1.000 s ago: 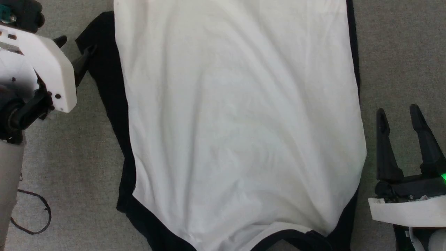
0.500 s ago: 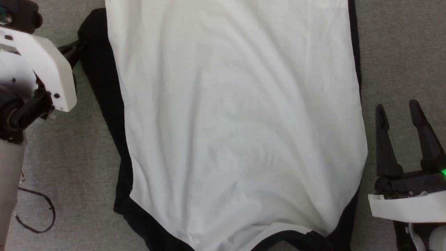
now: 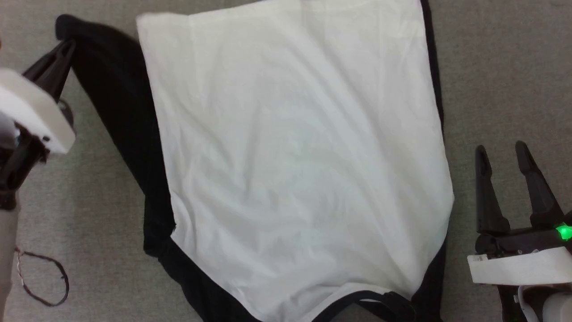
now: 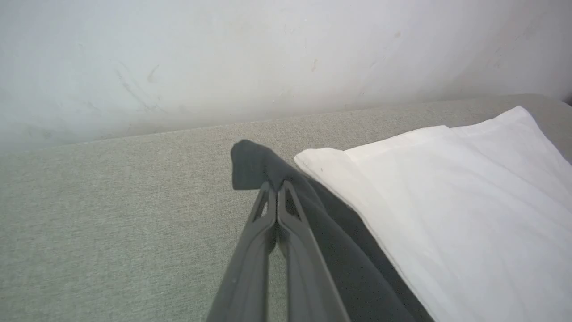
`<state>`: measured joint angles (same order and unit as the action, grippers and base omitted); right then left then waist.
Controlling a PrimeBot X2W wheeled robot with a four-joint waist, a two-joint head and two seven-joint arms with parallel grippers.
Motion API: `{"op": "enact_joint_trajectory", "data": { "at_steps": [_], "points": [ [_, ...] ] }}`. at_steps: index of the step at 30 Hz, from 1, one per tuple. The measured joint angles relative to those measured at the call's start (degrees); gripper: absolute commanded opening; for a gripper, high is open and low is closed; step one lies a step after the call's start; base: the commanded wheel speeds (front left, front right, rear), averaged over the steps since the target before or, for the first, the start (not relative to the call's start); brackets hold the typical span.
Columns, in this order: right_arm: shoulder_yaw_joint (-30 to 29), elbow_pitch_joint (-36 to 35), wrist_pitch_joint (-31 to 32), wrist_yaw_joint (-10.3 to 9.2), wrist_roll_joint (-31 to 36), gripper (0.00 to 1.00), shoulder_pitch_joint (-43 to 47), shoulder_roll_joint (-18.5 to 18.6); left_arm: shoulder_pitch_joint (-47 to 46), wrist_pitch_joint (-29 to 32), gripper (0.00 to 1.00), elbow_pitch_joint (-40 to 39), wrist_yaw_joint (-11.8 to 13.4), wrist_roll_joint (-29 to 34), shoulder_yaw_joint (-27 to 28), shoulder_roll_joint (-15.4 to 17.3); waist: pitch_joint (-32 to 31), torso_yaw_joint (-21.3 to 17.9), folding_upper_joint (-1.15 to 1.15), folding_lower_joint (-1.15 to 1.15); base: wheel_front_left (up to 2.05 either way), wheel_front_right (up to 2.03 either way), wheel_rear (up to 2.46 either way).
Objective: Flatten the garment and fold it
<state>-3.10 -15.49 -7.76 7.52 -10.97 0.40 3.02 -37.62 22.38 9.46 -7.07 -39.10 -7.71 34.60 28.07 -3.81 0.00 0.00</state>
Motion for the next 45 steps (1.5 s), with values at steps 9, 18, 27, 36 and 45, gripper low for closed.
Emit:
{"op": "enact_joint_trajectory", "data": {
  "at_steps": [9, 18, 27, 36, 45],
  "points": [
    [-0.37, 1.72, -0.36, 0.00, -1.59, 1.00, 3.56, 0.00, 14.89, -5.00, 0.00, -5.08, 3.01, -2.79, 8.83, 3.37, -7.92, 1.08, 0.00, -0.01, 0.00, 0.00, 0.00],
    [-1.36, 2.00, -0.36, 0.00, -2.24, 1.00, 6.11, 0.01, 33.39, -8.51, 0.00, -12.69, 8.26, -7.15, 21.80, 3.26, -13.74, 2.95, 0.00, -0.02, 0.00, 0.00, 0.00],
    [-1.31, 2.15, -0.33, 0.01, -2.72, 1.00, 7.09, 0.00, 45.08, -9.42, 0.00, -17.60, 11.81, -7.94, 28.62, 0.93, -17.39, 4.67, 0.00, -0.01, 0.00, 0.00, 0.00],
    [-1.56, 2.31, -0.25, 0.00, -3.07, 1.00, 8.25, 0.00, 48.99, -9.22, 0.00, -25.32, 13.25, -6.30, 28.27, 0.09, -19.68, 5.27, 0.00, 0.00, 0.00, 0.00, 0.00],
    [-4.24, 0.49, 0.56, 0.00, -3.10, 1.00, 9.27, 0.01, 46.10, -5.66, 0.00, -40.42, 14.80, -4.23, 20.69, 0.26, -21.11, 5.08, 0.00, 0.00, 0.00, 0.00, 0.00]
  ]
}}
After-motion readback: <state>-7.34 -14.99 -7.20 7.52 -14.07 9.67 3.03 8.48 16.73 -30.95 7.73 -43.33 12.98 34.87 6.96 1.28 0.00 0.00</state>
